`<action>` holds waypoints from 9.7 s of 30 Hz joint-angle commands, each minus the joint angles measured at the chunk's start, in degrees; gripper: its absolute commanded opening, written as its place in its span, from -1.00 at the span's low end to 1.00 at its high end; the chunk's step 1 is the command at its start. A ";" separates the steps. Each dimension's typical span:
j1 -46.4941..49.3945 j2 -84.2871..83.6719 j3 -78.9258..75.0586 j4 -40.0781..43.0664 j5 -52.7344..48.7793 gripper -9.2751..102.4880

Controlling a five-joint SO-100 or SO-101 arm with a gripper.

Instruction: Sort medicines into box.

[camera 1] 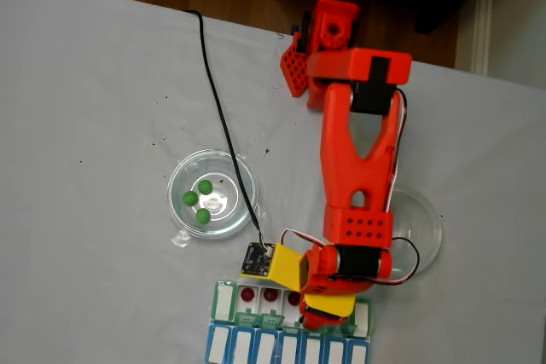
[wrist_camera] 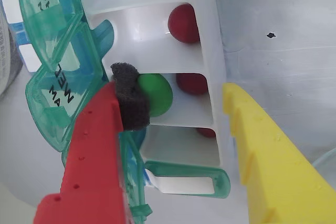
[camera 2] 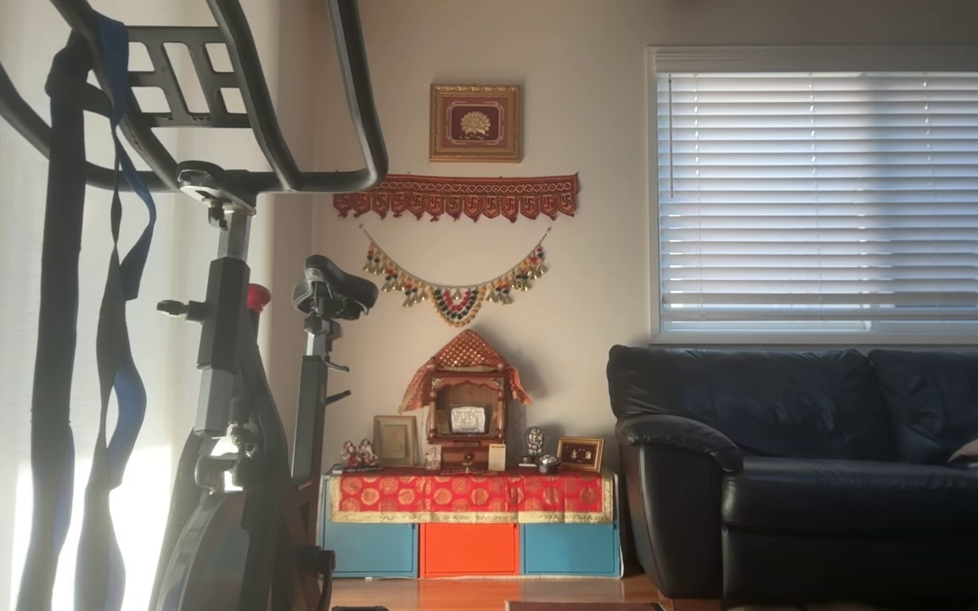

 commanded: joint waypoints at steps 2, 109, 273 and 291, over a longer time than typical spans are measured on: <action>-1.49 8.53 -1.76 0.70 -0.79 -0.34; 42.71 24.17 24.70 6.42 -92.02 -0.80; 33.66 41.92 28.48 8.79 -79.72 -0.80; 10.11 17.75 -0.97 18.02 -36.65 -0.81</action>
